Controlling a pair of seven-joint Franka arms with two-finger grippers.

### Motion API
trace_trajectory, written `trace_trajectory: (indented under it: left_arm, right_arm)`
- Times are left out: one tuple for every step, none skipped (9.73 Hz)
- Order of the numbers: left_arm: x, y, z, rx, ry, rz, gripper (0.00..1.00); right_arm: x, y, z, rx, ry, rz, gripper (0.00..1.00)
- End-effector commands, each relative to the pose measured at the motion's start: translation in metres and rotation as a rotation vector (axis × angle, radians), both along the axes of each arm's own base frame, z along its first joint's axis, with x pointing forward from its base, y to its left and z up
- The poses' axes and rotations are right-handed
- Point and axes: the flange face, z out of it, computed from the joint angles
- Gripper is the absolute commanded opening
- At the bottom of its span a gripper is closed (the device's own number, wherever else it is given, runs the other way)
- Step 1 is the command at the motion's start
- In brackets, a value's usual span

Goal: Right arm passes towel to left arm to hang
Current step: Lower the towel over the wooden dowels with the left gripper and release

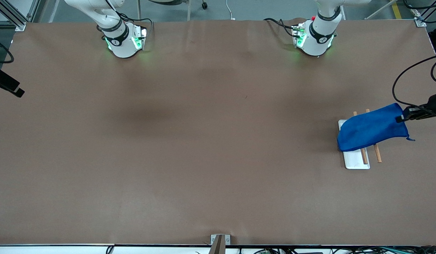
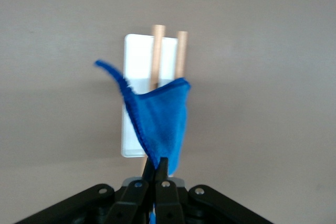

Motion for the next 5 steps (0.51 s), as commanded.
trace_trajectory:
  left_arm:
    - [0.0,0.023,-0.028,0.037,0.024,0.001,0.17]
    - [-0.003,0.03,-0.029,0.041,0.017,-0.036,0.18]
    - [-0.007,0.043,-0.03,0.047,0.012,-0.043,0.31]
    - [-0.008,0.046,-0.032,0.059,0.017,-0.046,0.99]
    - [-0.006,0.047,-0.026,0.064,0.005,-0.049,1.0]
  right_arm:
    - [0.002,0.0,0.004,-0.025,0.008,0.08,1.0]
    - [-0.002,-0.004,0.001,-0.021,0.043,0.071,1.0]
    - [-0.004,-0.005,-0.001,-0.019,0.063,0.069,1.0]
    - [-0.004,-0.005,-0.001,-0.019,0.061,0.068,1.0]
    - [-0.003,-0.004,-0.001,-0.02,0.055,0.068,1.0]
